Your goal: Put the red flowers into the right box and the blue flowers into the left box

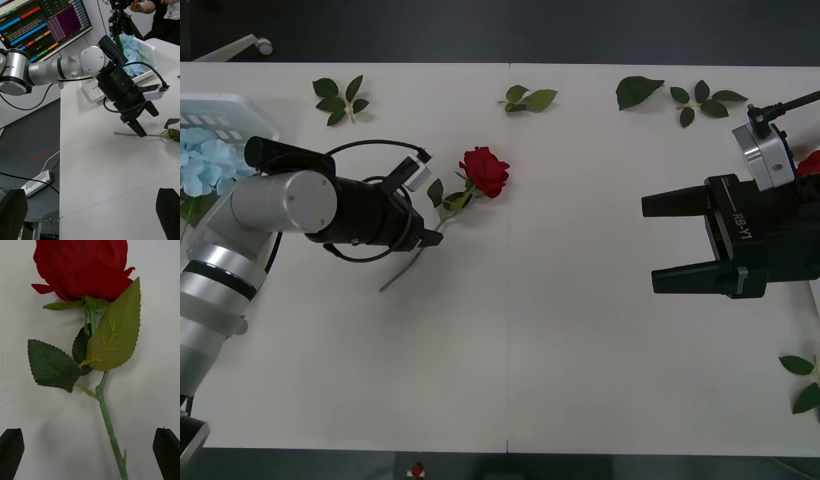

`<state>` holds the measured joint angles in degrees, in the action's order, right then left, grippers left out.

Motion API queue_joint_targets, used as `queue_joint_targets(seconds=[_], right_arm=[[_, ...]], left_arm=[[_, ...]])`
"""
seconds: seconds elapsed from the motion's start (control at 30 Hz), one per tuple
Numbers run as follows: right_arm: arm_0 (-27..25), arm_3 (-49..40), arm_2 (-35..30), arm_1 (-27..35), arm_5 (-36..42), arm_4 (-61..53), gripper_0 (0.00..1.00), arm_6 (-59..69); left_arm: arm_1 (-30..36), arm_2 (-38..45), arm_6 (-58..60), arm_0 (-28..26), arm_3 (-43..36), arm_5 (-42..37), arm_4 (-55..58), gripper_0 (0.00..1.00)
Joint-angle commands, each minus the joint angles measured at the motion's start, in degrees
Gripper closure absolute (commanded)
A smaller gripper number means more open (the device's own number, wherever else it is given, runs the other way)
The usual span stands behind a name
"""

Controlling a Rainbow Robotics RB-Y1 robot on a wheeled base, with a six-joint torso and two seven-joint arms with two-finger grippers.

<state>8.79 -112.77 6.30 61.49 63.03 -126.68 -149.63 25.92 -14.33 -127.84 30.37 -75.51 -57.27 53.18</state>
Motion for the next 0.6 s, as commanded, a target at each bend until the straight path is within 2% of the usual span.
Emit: queue_joint_targets(seconds=[0.03,0.4,0.6], right_arm=[[0.61,-0.61,-0.59,0.65,0.07,-0.76,0.0,-1.54],[0.61,-0.61,-0.59,0.65,0.16,-0.94,0.0,-1.63],[0.61,-0.61,-0.59,0.65,0.33,-1.03,0.0,-1.63]], left_arm=[[-2.27,0.53,2.15,3.47,2.12,0.4,-2.82,0.0],[-5.7,0.53,4.88,4.26,3.53,1.28,-8.71,0.0],[-7.81,0.53,6.28,6.9,6.52,2.16,-10.73,0.0]])
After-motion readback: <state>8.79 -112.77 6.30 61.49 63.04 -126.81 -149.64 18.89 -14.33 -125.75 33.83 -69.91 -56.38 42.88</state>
